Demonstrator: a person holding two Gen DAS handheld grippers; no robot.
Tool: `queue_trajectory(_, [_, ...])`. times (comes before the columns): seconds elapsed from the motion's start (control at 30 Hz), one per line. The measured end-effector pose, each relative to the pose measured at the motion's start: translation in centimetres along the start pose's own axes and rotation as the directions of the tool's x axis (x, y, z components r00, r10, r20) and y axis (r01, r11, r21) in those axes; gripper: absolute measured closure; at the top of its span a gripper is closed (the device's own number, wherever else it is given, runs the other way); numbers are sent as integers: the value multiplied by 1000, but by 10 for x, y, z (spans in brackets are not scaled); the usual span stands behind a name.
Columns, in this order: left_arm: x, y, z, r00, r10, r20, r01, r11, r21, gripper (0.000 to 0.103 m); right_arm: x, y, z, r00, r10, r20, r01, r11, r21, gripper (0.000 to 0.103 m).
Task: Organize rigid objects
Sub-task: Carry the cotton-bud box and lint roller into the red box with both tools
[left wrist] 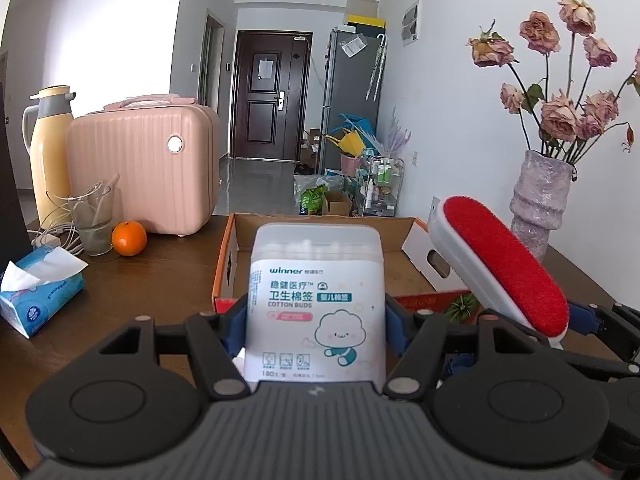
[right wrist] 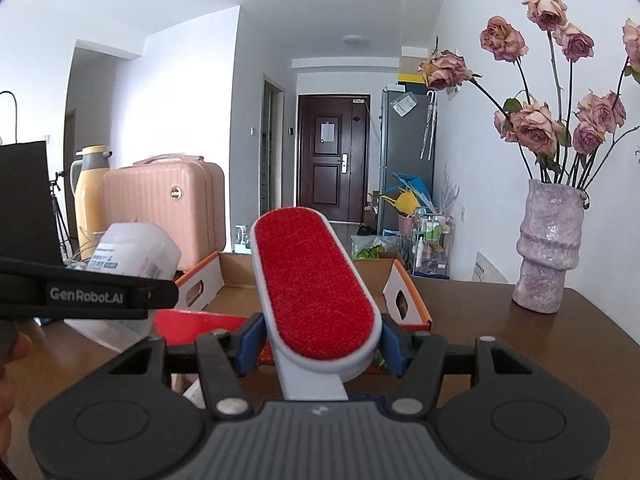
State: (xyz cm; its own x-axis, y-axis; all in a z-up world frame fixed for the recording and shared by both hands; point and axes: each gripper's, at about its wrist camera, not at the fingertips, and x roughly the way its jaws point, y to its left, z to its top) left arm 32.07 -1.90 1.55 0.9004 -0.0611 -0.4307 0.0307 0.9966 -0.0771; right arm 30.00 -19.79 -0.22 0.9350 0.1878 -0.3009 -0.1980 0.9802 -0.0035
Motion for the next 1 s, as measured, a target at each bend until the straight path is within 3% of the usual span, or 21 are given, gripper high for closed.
queue_trajectory(1.0, [112,7,37,996,50,-75,-54,997,-51,37,120,-17,38,996,-5,-87,6,1000,10,44])
